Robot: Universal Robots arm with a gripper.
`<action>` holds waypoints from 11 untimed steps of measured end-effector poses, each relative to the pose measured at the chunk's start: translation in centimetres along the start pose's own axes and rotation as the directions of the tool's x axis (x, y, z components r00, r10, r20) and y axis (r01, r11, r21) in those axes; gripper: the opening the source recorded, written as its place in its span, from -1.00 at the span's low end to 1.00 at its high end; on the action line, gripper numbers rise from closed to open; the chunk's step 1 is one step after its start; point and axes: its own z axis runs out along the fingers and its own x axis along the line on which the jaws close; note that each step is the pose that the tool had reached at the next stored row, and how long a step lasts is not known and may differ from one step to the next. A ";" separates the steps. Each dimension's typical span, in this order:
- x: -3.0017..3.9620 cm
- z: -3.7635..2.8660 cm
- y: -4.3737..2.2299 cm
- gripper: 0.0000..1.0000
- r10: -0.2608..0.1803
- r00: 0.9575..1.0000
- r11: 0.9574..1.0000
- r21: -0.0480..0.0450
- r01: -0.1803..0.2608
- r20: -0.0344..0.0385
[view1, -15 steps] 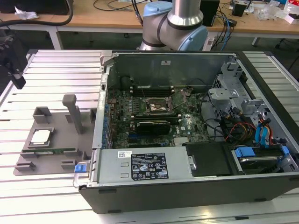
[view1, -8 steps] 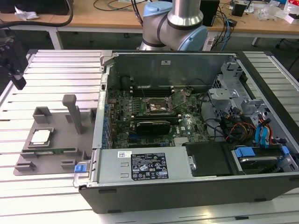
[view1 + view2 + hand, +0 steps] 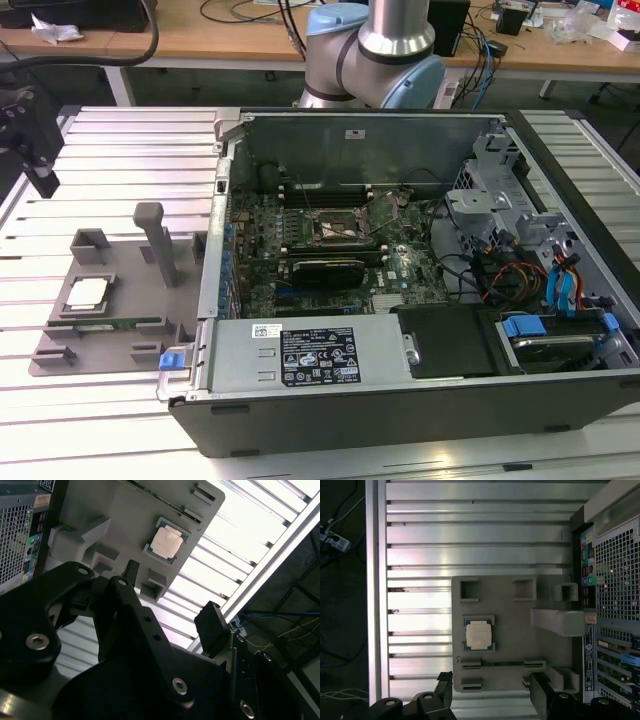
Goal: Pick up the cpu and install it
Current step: 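Pick up the cpu and move it towards the insertion slot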
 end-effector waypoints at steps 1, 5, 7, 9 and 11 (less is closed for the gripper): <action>0.00 0.09 0.00 0.44 0.000 1.000 1.000 0.000 0.000 0.000; 0.01 0.35 0.00 0.44 0.000 1.000 1.000 0.000 0.000 0.000; 0.01 0.49 0.00 0.44 0.000 1.000 1.000 0.000 0.000 0.000; 0.02 0.63 0.00 0.44 0.000 1.000 1.000 0.000 0.000 0.000; 0.02 0.81 0.00 0.44 0.000 1.000 1.000 0.000 0.000 0.000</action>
